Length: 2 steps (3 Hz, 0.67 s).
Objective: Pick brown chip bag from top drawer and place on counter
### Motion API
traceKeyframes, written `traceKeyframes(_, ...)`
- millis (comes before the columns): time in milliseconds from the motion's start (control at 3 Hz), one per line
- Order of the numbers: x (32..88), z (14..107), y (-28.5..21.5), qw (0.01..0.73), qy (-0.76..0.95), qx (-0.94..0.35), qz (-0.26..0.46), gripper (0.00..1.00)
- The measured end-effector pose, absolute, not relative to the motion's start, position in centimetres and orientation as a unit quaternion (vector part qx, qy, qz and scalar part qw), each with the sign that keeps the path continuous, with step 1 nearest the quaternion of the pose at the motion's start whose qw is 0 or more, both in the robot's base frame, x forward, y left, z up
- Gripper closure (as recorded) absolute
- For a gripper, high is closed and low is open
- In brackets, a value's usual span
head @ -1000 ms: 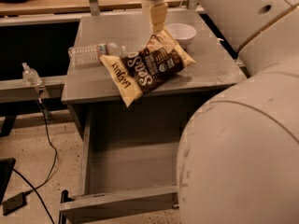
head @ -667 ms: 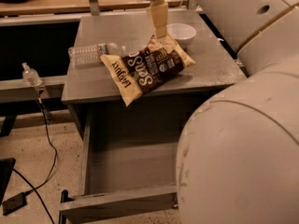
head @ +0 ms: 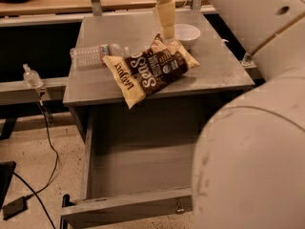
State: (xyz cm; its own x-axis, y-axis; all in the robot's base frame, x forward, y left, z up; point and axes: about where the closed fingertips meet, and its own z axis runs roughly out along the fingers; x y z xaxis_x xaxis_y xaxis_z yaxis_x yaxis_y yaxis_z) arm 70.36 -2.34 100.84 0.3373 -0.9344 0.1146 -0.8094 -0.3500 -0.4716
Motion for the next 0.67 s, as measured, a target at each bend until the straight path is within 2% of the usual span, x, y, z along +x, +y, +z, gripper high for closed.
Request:
traceKeyframes(333, 70.1, 102.5, -3.3, 0.268, 0.496, -0.809, -0.164, 0.00)
traceKeyframes(667, 69.6, 103.8, -4.9, 0.311, 0.484, -0.802, -0.160, 0.00)
